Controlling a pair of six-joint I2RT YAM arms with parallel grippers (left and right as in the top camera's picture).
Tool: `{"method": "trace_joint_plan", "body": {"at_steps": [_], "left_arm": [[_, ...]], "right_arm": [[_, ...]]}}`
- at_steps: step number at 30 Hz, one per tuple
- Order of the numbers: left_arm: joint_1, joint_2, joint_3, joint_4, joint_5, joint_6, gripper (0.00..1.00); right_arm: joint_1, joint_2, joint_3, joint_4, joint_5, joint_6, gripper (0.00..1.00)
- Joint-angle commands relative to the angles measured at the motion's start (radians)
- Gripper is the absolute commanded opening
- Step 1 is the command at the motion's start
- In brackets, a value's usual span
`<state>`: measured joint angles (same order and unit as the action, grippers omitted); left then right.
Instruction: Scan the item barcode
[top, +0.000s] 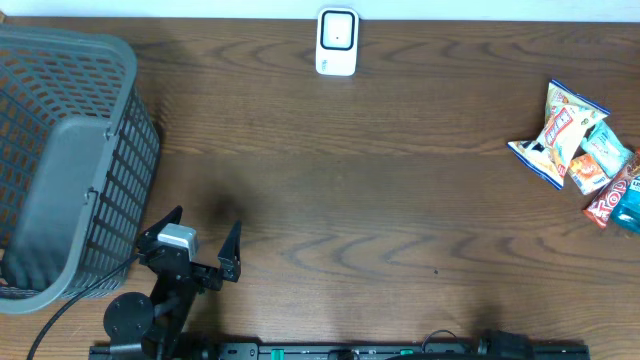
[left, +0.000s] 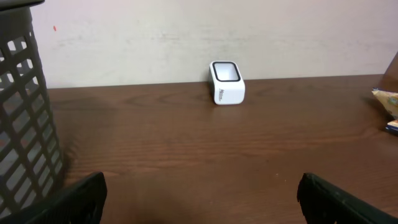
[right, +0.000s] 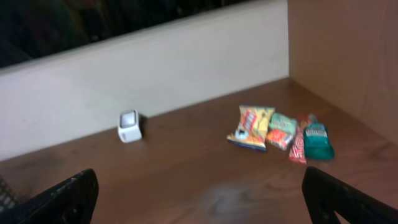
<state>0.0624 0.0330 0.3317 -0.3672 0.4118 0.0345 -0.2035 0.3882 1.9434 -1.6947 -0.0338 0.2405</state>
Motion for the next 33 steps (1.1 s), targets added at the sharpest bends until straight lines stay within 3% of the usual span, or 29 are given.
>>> {"method": "trace_joint_plan", "body": {"at_steps": [1, 12, 18, 22, 33], "left_arm": [[-0.004, -0.002, 0.006, 0.001, -0.005, 0.014, 0.98], [-0.004, -0.002, 0.006, 0.001, -0.005, 0.014, 0.98], [-0.004, -0.002, 0.006, 0.001, -0.005, 0.014, 0.98], [-0.004, -0.002, 0.006, 0.001, -0.005, 0.014, 0.98], [-0.004, -0.002, 0.006, 0.001, -0.005, 0.014, 0.98]], "right_arm": [[0.027, -0.034, -0.008, -0.003, -0.005, -0.010, 0.99], [0.080, -0.170, -0.078, 0.143, 0.051, -0.010, 0.99], [0.080, -0.287, -0.317, 0.403, 0.044, -0.005, 0.99], [0.075, -0.383, -0.556, 0.636, 0.027, 0.073, 0.99], [0.074, -0.381, -0.879, 0.887, 0.027, 0.089, 0.99]]}}
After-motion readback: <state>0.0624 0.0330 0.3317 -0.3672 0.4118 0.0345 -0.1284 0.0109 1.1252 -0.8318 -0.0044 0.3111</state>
